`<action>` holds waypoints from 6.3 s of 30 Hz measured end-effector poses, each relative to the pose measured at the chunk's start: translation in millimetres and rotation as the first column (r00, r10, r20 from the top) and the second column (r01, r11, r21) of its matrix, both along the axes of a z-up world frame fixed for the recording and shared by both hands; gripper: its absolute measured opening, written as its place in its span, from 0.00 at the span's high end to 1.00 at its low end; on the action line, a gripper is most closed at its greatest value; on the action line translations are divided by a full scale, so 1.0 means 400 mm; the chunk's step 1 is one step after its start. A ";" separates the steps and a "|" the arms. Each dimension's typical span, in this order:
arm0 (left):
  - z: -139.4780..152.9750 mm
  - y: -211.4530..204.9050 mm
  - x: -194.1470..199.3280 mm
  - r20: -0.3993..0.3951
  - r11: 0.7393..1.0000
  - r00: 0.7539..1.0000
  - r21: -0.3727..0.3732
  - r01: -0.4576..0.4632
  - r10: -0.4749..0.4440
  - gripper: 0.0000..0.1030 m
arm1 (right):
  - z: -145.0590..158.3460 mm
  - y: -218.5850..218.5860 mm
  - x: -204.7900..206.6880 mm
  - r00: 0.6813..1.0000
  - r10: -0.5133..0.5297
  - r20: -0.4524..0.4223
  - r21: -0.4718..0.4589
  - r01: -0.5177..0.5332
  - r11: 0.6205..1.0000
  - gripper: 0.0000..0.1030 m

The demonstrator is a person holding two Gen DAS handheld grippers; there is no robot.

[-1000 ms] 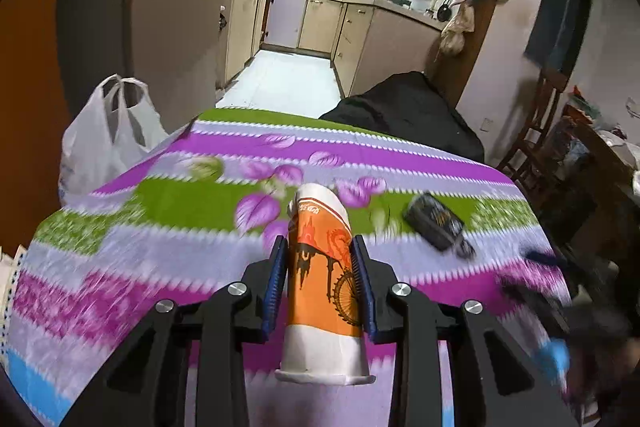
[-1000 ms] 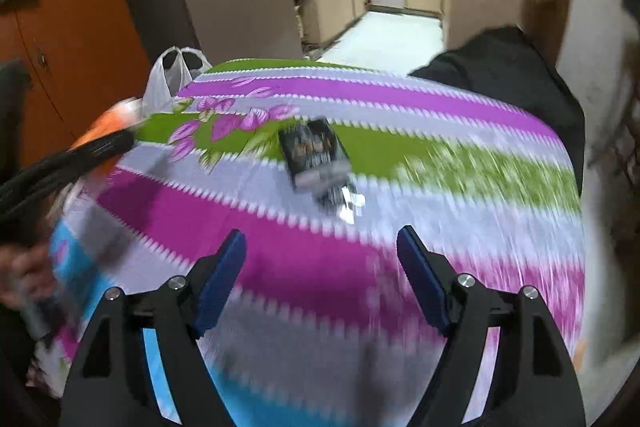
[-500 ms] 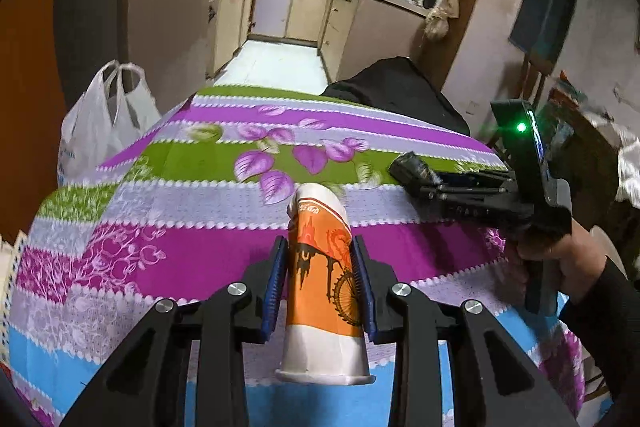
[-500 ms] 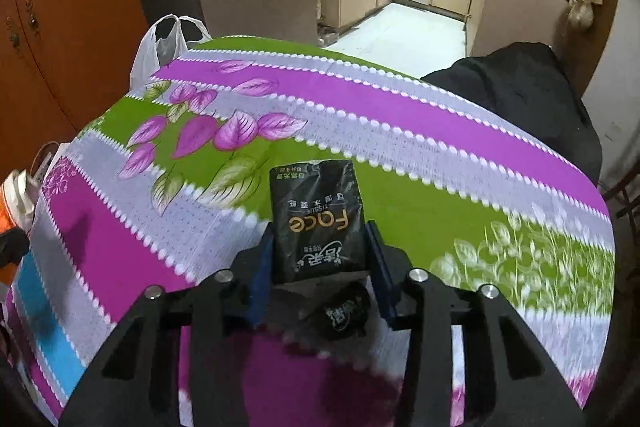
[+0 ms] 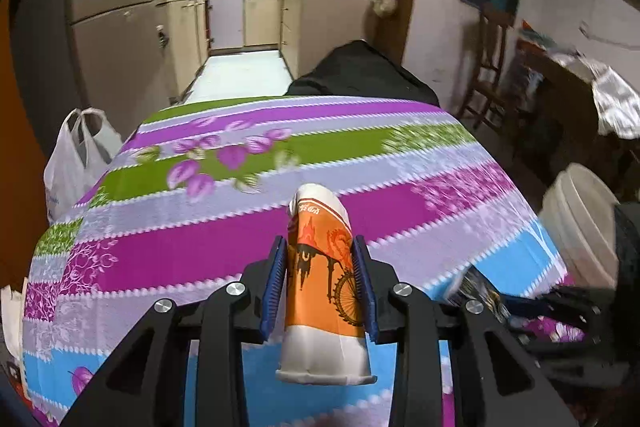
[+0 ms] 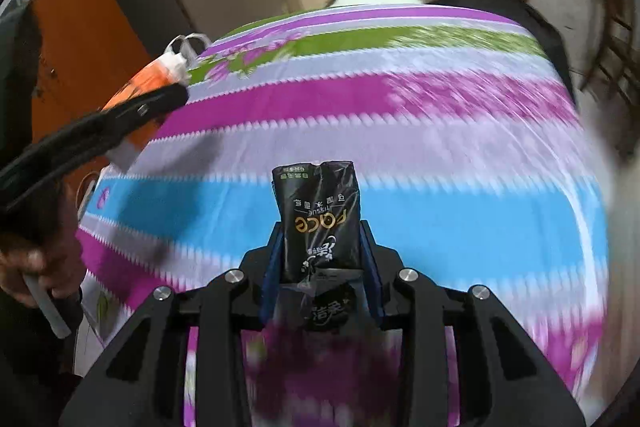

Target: Collect trash

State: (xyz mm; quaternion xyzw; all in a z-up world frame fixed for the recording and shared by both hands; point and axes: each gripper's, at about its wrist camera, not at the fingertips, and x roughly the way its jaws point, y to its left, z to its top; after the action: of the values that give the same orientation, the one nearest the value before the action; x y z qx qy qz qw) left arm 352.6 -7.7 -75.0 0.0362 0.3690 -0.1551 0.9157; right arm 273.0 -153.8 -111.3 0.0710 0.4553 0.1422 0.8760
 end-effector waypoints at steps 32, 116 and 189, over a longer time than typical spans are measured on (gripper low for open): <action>0.179 -0.617 -0.088 0.185 0.910 0.896 0.184 0.372 -0.403 0.67 | 0.338 -0.456 -0.185 0.924 -0.320 0.207 -0.159 0.355 0.921 0.69; -0.062 -1.161 -0.031 -0.083 0.610 0.698 0.421 0.671 -0.711 0.40 | 0.191 -0.785 -0.097 0.877 -0.442 -0.190 -0.404 0.341 0.849 0.53; 0.060 -0.434 -0.681 0.438 0.899 0.800 0.046 0.435 -0.410 0.05 | 0.247 -0.245 -0.819 0.499 -0.670 0.549 -0.180 0.854 0.489 0.05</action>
State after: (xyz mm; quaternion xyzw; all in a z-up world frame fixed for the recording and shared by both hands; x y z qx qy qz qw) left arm 80.1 -181.4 -51.1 0.1255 0.1321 -0.3532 0.9176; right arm -54.6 -251.8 -12.4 0.0438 0.1978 -0.3651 0.9086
